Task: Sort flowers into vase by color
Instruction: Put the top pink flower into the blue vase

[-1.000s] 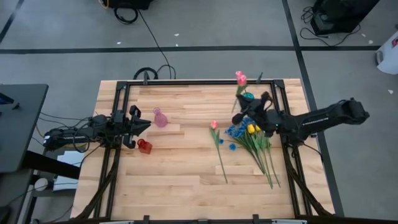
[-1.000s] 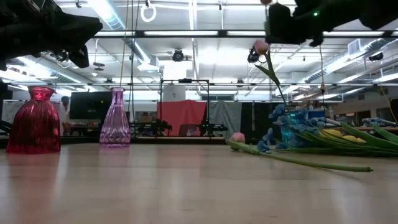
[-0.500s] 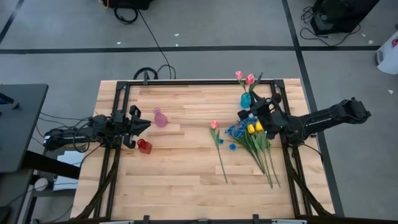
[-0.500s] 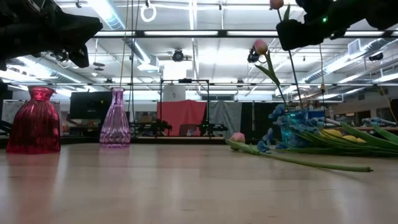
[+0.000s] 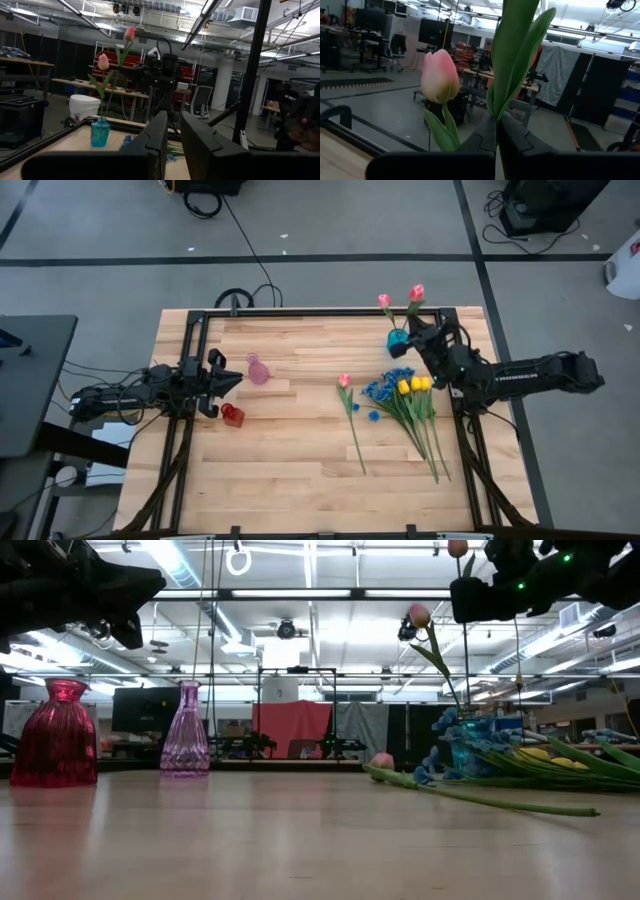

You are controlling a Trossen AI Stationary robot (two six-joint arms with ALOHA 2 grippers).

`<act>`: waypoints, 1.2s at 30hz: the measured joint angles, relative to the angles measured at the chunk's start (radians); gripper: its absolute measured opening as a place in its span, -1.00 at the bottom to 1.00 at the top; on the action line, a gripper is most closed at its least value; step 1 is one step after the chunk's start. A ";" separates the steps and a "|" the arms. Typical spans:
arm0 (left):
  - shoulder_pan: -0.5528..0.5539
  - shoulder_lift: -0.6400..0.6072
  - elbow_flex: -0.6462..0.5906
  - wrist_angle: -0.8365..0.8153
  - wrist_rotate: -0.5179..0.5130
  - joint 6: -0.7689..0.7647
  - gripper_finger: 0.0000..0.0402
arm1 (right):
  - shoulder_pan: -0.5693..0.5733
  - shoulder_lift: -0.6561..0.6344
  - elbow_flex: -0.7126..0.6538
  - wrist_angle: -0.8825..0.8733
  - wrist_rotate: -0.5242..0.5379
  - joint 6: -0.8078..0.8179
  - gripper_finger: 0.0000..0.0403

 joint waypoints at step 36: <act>0.000 0.000 0.000 -0.004 0.002 0.000 -0.72 | -0.102 0.217 0.000 -0.252 -0.066 0.397 -0.82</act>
